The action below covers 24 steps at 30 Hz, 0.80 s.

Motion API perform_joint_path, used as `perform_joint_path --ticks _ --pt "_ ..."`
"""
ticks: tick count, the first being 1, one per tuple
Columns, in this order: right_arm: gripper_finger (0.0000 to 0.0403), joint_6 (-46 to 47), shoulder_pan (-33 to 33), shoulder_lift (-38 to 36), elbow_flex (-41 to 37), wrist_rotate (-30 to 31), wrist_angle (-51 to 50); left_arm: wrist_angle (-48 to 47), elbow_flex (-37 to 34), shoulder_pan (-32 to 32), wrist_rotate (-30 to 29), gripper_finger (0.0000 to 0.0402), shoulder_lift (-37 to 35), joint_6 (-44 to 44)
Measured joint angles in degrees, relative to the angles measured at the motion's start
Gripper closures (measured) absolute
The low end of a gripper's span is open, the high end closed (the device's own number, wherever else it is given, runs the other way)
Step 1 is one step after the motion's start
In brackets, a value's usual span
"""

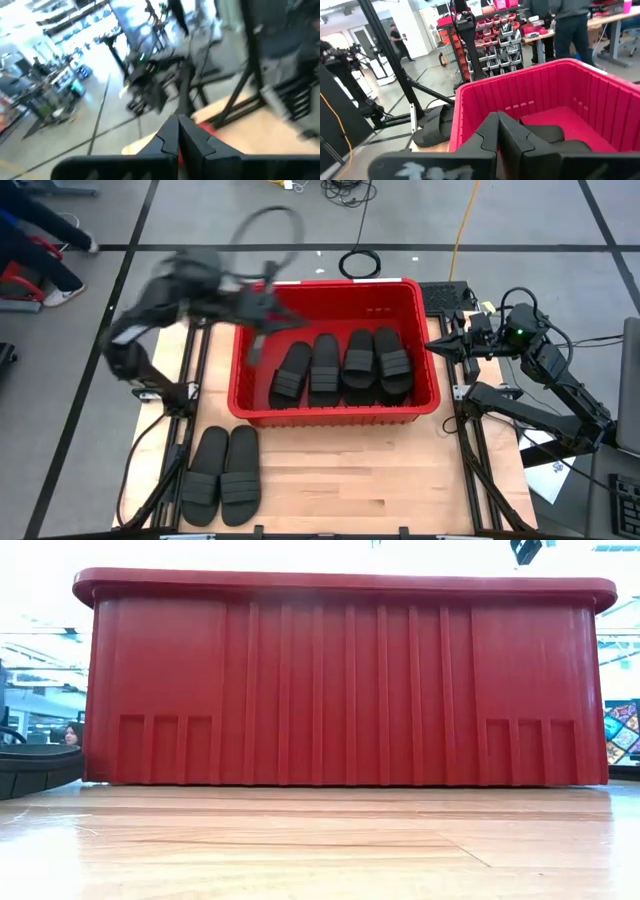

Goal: Pick and place slides into bin
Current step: Put the black slide into the red bin

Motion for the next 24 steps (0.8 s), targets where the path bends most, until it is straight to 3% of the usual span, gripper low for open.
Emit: perform_joint_path --ticks 3,9,12,17,21,24 --pt "0.0403 -1.5 0.0 0.0 0.0 0.0 0.9 -4.1 0.0 -4.0 -3.4 0.0397 -4.8 -4.3" --pt "0.0403 -3.4 0.0 0.0 0.0 0.0 1.4 -20.9 0.0 -9.7 -17.6 0.0401 -9.9 -13.1" --pt "0.0403 -3.3 0.0 0.0 0.0 0.0 1.9 -24.1 -0.9 -10.1 -19.4 0.0401 -10.4 -14.4" --pt "0.0403 -2.8 0.0 0.0 0.0 0.1 2.0 -20.2 -7.5 -9.8 -11.9 0.0401 -12.0 -11.4" --pt "0.0403 -0.5 0.0 0.0 0.0 0.2 2.6 -13.4 -15.7 -9.6 -1.9 0.0401 -14.5 -10.2" --pt "0.0403 0.8 0.0 0.0 0.0 0.8 2.9 -8.1 -22.7 -9.9 1.4 0.0401 -17.8 -9.9"
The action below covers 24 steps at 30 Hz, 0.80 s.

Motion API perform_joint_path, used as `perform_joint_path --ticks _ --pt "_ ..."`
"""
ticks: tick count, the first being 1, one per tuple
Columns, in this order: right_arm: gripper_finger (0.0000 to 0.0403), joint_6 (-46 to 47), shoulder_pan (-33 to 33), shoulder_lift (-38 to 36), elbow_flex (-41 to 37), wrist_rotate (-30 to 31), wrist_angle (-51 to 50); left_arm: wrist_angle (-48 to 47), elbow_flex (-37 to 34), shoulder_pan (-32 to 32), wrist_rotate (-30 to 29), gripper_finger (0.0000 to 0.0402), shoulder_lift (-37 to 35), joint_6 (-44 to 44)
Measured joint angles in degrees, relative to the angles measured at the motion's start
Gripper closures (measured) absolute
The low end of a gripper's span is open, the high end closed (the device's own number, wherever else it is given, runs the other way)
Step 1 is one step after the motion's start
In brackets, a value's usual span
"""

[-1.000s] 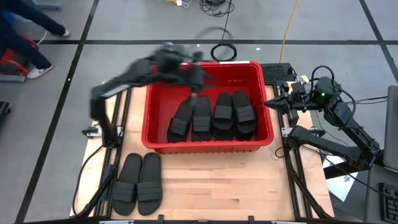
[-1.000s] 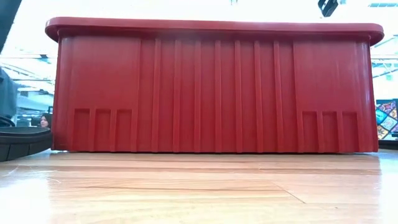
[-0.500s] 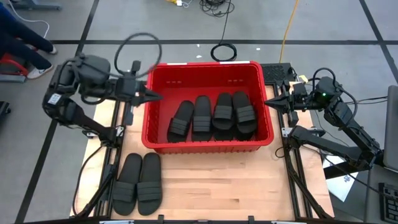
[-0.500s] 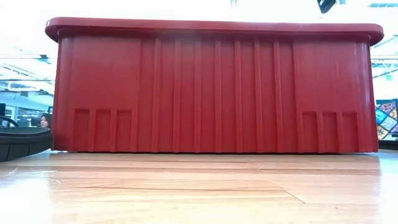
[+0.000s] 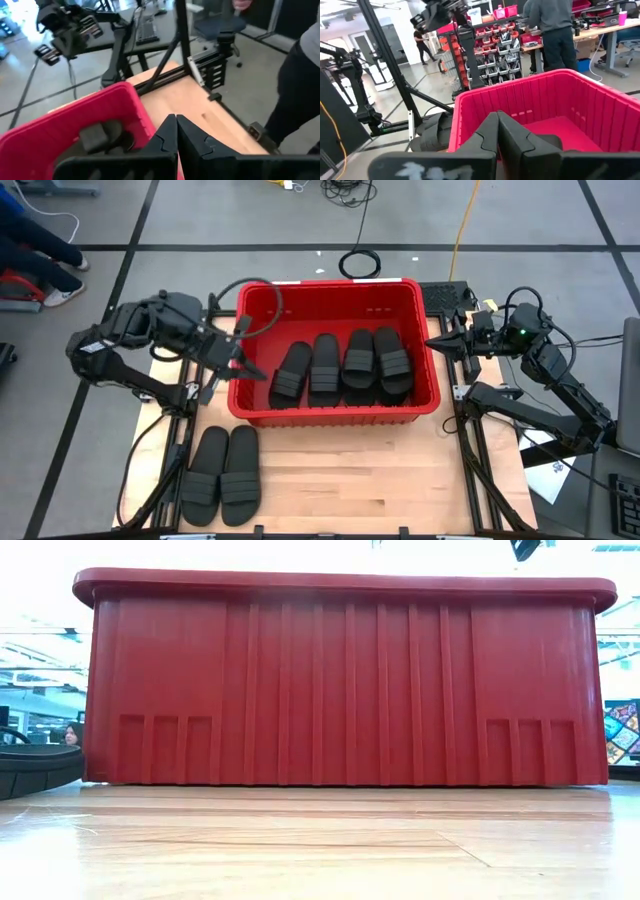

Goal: Pick and place slides into bin
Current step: Put the black slide into the red bin

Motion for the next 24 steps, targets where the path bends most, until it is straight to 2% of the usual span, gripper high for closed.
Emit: perform_joint_path --ticks 7,14,20,24 --pt "0.0403 -0.2 0.0 0.1 0.0 5.1 -0.6 7.4 -15.1 -2.0 1.4 0.0402 -10.1 -1.3" --pt "0.0403 2.5 0.0 0.4 0.0 6.8 0.0 23.0 -28.5 -3.8 -3.3 0.0402 -22.0 -12.7" --pt "0.0403 2.3 0.0 0.5 0.0 6.8 0.0 31.6 -34.2 -4.2 -6.8 0.0401 -26.8 -22.2" --pt "0.0403 3.6 0.0 0.6 0.0 5.5 1.3 31.5 -35.2 -4.2 -8.0 0.0399 -26.9 -20.0"
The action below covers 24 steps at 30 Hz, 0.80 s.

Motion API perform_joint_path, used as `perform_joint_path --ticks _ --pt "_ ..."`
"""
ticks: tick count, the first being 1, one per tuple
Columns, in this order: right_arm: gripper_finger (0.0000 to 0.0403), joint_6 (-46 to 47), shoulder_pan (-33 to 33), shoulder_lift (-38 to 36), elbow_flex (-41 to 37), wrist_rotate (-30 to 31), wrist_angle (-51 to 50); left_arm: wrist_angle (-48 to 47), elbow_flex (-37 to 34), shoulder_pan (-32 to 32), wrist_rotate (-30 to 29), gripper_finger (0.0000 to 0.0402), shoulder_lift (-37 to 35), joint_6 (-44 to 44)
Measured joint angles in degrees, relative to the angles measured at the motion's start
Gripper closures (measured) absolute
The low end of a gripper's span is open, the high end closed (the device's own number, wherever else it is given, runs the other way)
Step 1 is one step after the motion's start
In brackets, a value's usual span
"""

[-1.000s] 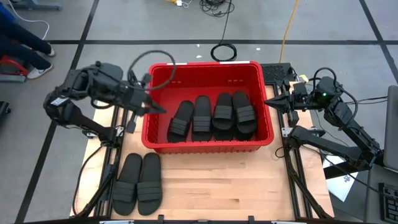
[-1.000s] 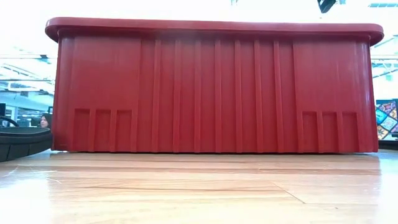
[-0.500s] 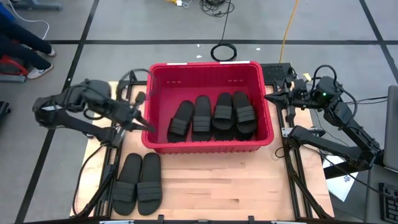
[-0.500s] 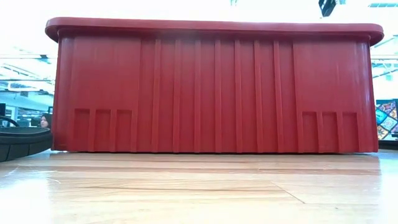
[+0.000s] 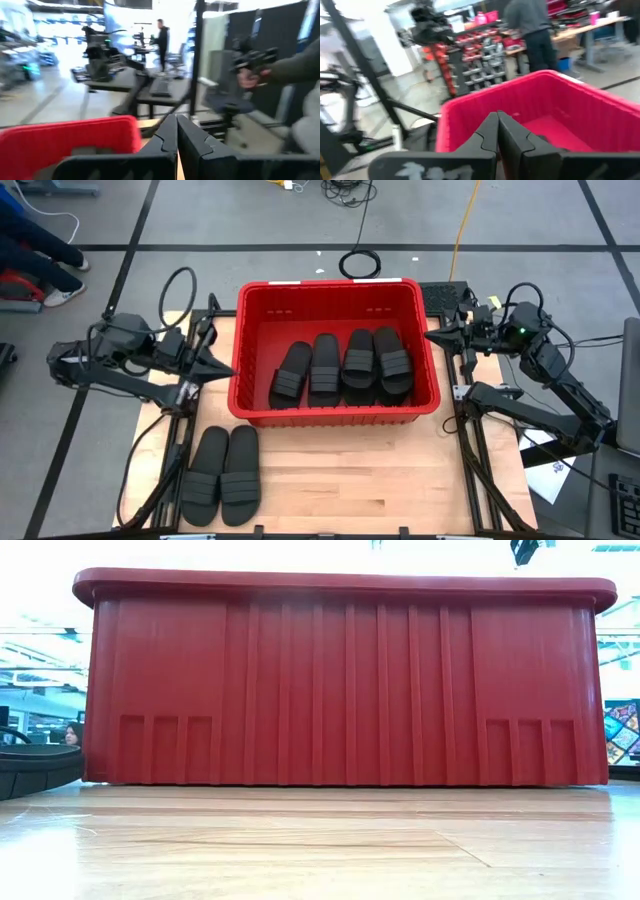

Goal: Pick and place slides into bin
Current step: Put the black slide into the red bin

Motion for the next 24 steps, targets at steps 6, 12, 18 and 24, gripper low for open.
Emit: perform_joint_path --ticks 6,12,18,24 --pt "0.0403 1.3 0.0 1.4 0.0 -3.1 4.6 6.8 -1.8 0.5 -8.6 0.0399 0.3 2.5" --pt "0.0403 1.3 0.0 4.8 0.0 3.1 11.5 7.9 -2.0 1.9 -9.4 0.0399 0.1 -4.3" --pt "0.0403 6.5 0.0 9.2 0.0 2.5 20.7 6.2 -2.0 3.0 -14.5 0.0399 0.2 -9.6" --pt "0.0403 12.0 0.2 12.8 0.0 0.8 28.5 6.1 -2.0 4.7 -18.3 0.0399 0.1 -9.5"
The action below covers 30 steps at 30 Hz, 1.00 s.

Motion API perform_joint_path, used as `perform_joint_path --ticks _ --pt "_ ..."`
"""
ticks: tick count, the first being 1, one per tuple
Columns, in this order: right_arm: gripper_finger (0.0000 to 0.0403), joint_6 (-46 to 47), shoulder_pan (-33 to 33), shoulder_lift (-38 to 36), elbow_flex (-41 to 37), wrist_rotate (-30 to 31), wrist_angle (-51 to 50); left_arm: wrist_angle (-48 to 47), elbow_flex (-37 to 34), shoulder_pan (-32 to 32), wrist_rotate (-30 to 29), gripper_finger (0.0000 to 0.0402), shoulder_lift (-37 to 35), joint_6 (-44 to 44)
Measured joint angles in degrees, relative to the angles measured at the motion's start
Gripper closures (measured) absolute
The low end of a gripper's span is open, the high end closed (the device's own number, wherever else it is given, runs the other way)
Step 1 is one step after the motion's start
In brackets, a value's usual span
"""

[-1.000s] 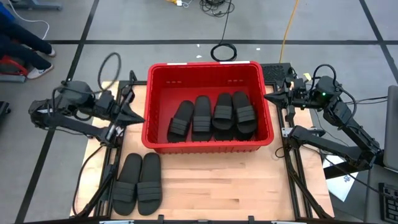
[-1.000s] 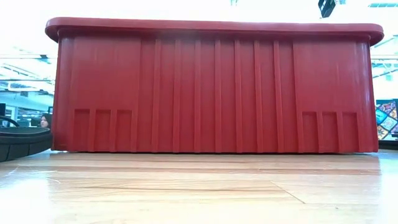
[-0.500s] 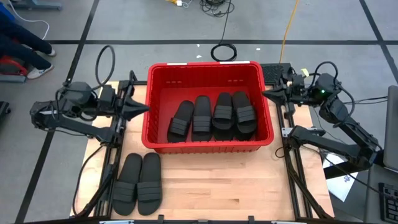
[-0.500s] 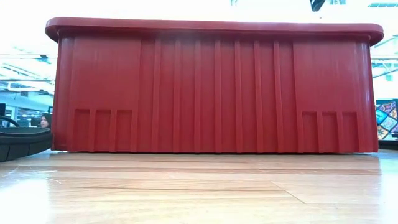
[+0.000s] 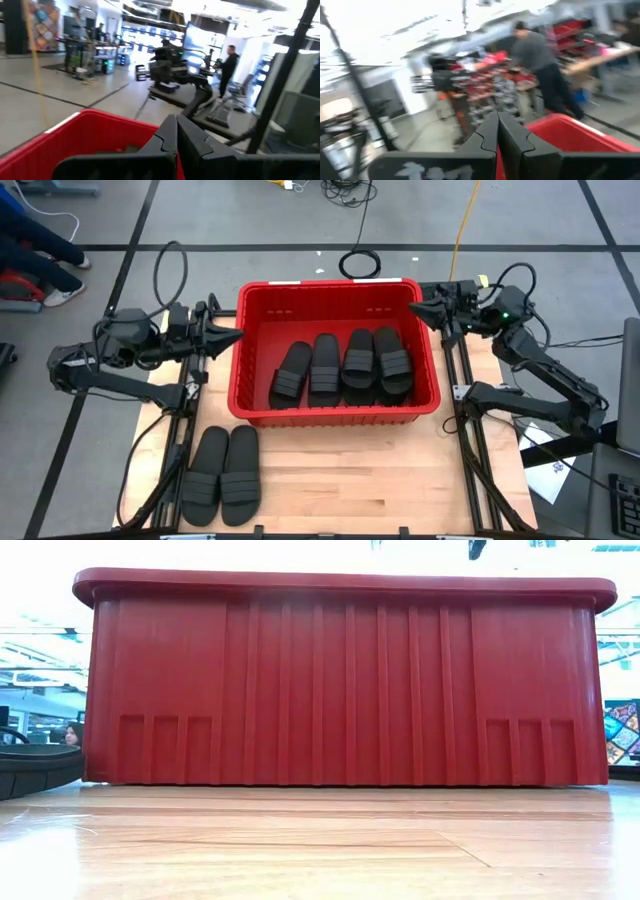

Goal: Pick and place slides into bin
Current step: Put the black slide into the red bin

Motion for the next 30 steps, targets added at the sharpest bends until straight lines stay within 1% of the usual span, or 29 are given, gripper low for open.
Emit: perform_joint_path --ticks 2,4,7,12,16,18,21,22,24,28,30 --pt "0.0403 0.7 0.8 1.4 0.0 -3.6 3.9 0.0 0.0 0.9 -0.3 0.0399 0.0 0.0" --pt "0.0401 2.2 2.3 3.0 0.0 -5.8 6.3 -0.2 0.0 2.0 -0.1 0.0401 0.0 0.0" --pt "0.0387 4.1 5.7 5.4 0.0 -5.5 7.7 -0.3 0.0 3.3 0.3 0.0397 0.1 0.0" --pt "0.0337 6.8 11.1 9.1 0.0 -5.4 12.3 -0.4 0.0 4.4 0.5 0.039 0.1 2.2" --pt "0.0297 5.5 15.1 11.2 0.0 -4.3 20.6 -0.4 0.0 4.4 0.5 0.0394 0.0 2.8" --pt "0.0285 4.0 17.0 11.6 1.2 -3.7 22.1 -0.4 0.0 4.4 0.6 0.0398 0.0 2.8" --pt "0.028 0.9 19.8 12.5 4.7 -3.5 19.5 -0.4 0.0 4.4 2.2 0.04 0.0 2.6" --pt "0.028 -0.4 20.9 12.9 6.2 -2.6 18.0 -0.4 0.0 4.4 2.6 0.0399 0.0 2.6" --pt "0.028 -3.2 23.2 13.7 9.8 -0.7 13.6 -0.4 0.0 4.4 3.9 0.0394 0.0 2.6" --pt "0.028 -8.2 27.3 15.3 18.1 -0.6 4.8 -0.4 0.0 4.4 4.7 0.0387 0.0 2.6" --pt "0.028 -11.7 29.8 16.0 22.0 1.1 0.9 -0.4 0.0 4.4 5.1 0.0385 0.0 2.6"
